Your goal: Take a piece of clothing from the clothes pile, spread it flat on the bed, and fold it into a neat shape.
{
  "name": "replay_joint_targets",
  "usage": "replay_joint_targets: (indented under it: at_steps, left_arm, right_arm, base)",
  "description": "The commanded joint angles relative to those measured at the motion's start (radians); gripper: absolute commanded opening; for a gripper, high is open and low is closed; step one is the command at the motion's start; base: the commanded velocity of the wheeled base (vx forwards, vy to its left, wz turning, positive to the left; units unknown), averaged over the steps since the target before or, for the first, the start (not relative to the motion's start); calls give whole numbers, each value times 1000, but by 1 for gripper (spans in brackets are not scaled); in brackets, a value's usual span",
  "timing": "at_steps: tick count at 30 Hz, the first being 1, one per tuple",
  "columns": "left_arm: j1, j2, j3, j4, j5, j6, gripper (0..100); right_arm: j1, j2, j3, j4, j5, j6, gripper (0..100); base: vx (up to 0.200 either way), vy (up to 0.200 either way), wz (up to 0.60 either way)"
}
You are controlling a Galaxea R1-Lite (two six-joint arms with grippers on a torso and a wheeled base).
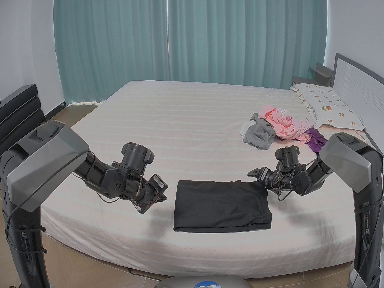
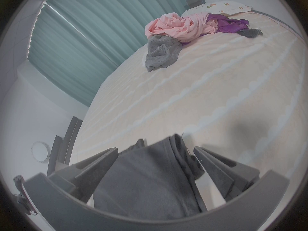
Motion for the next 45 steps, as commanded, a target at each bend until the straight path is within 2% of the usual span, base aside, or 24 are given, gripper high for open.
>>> replay_joint_targets:
  at_steps: [1,5,6,18,32,33,41,42,45]
  left_arm:
    - [-5,4,1,-1,1,2,0]
    - [-7,4,7,-2,1,3,0]
    - [-7,4,5,-2,3,5,0]
    - [-7,5,-4,-2,6,6,0]
    - [-8,15,-21,-18,7,8,0]
    - [-8,19,-24,-22,6,6,0]
    - [4,24,-48,-24,3,-1,0]
    - [3,25,-55,-22,3,-1,100]
    - [-4,31,-58,-25,6,8,100]
  right_arm:
    - [-9,83,-112,41,-26,13,100]
    - [-9,92,-132,57,-41,12,100]
    - [-7,92,-134,57,-46,12,0]
    - [-20,88,-135,41,-123,16,0]
    - [-23,91,-120,48,-126,27,0]
    - [-21,91,-118,48,-126,29,100]
    - [-20,-35,-29,41,-116,36,100]
    - [-20,-49,-14,41,-115,42,100]
    - [-23,-81,29,39,-103,78,100]
  base:
    - [0,0,0]
    - [0,0,0]
    - [0,0,0]
    - [0,0,0]
    - [0,0,0]
    - [0,0,0]
    - [0,0,0]
    - [0,0,0]
    - [0,0,0]
